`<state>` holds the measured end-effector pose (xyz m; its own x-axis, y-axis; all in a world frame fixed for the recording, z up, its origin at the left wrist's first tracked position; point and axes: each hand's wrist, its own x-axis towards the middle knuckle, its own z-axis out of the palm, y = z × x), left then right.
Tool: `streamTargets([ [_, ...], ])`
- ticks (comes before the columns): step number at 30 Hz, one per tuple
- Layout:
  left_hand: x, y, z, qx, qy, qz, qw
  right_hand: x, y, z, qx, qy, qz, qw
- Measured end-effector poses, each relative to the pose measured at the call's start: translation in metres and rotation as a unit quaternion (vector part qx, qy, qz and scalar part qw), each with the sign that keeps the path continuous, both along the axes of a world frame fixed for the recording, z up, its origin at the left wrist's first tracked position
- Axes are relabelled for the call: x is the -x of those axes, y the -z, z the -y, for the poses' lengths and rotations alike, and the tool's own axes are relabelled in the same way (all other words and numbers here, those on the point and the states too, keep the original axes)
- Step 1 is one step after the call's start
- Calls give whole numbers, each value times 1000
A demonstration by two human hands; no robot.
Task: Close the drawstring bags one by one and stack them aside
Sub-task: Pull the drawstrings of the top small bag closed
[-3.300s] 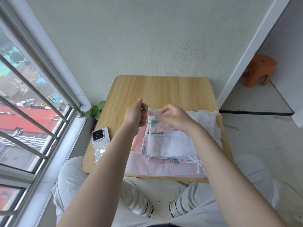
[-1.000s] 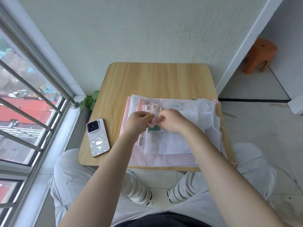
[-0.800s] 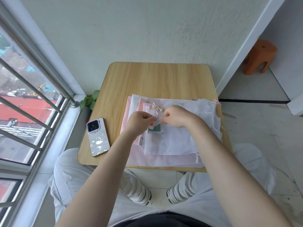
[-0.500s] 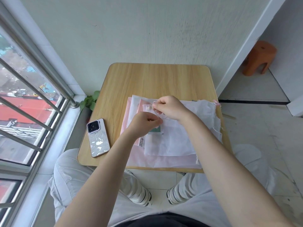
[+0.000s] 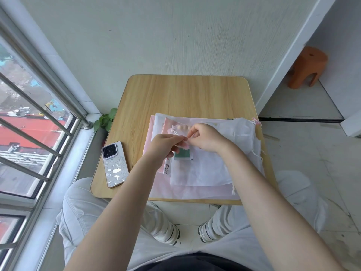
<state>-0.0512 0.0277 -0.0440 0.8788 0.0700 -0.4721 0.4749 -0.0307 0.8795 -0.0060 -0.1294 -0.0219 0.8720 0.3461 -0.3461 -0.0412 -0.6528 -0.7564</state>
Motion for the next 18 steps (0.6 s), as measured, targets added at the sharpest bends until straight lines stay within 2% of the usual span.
streamTargets([
  [4,0,1,-1,7,-23,-11,1000,2,4,2,39,9,26,999],
  [10,0,2,-1,38,-39,-19,998,10,7,0,-4,26,37,999],
  [18,0,-2,0,36,-19,-2,999,8,9,3,6,29,64,997],
])
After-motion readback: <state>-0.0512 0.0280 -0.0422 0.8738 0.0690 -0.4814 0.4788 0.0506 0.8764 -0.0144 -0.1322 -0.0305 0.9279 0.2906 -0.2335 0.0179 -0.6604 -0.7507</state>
